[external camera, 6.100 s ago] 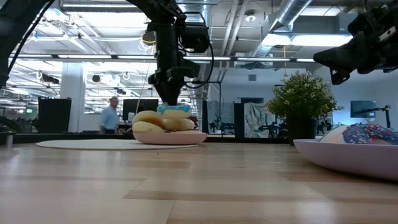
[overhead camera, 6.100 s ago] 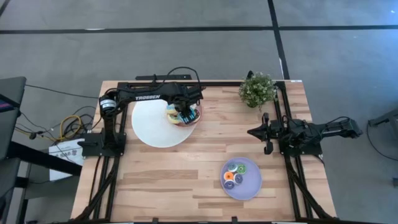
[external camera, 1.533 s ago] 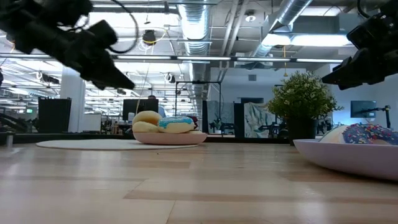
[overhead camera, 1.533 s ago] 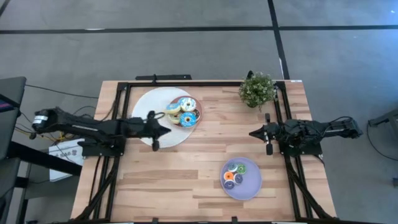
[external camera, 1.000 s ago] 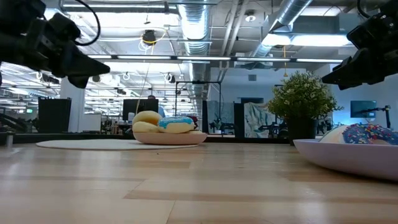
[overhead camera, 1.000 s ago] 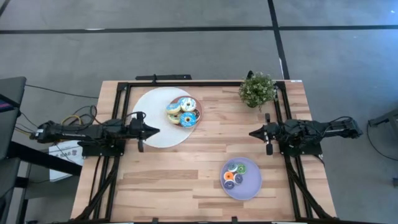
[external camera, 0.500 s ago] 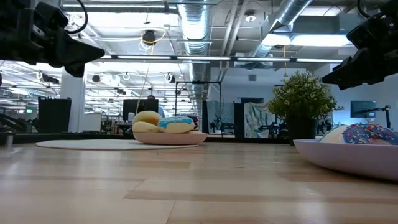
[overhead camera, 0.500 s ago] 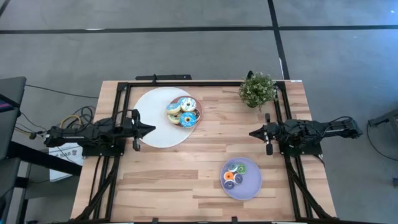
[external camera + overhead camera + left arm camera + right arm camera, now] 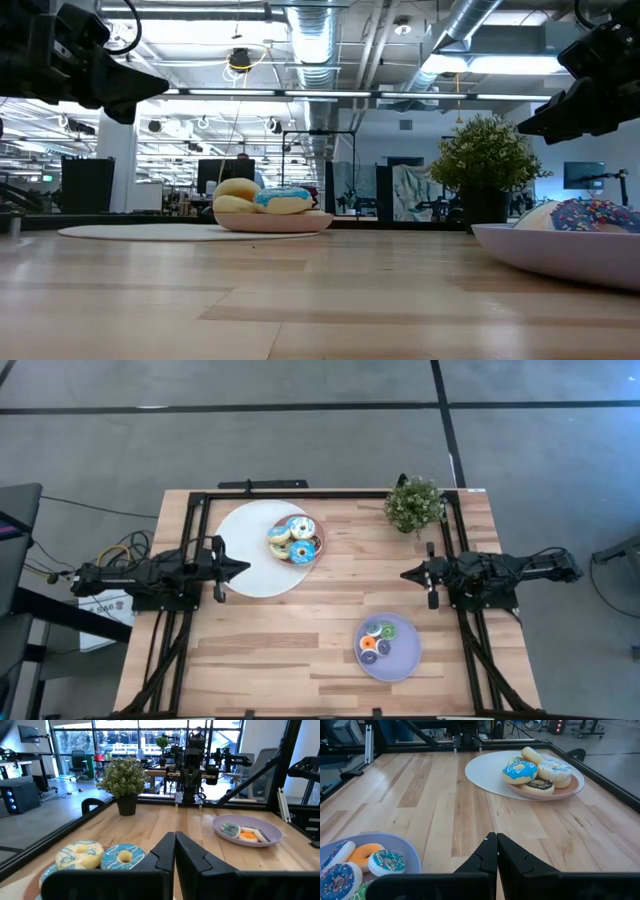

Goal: Pick & Place donuts
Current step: Return to Home Position

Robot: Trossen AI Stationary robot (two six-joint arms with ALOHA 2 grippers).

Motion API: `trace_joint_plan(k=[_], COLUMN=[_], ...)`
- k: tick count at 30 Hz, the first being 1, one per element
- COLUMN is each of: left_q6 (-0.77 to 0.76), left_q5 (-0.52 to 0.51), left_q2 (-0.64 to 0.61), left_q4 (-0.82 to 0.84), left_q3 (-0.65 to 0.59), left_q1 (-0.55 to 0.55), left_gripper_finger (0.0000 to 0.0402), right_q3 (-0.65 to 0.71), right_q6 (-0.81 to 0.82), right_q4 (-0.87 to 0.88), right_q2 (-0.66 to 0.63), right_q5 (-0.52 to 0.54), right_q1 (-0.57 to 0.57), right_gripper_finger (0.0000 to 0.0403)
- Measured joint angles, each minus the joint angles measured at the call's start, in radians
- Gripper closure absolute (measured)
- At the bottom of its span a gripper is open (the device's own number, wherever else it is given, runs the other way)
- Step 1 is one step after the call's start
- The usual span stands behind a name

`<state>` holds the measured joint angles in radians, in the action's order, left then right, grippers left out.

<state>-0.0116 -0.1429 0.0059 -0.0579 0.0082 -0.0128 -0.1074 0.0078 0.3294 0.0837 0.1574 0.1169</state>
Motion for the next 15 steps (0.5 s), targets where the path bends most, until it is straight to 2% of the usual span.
trace_joint_plan(k=[15], left_q6=[-0.013], left_q5=[0.0], left_q2=[0.0], left_q4=[0.0], left_q3=[-0.001], left_q1=[0.0], left_gripper_finger=[0.0398], right_q3=[0.0], right_q6=[0.0], right_q4=[0.0], right_q2=[0.0], right_q5=[0.0], right_q1=[0.0], right_gripper_finger=[0.0403])
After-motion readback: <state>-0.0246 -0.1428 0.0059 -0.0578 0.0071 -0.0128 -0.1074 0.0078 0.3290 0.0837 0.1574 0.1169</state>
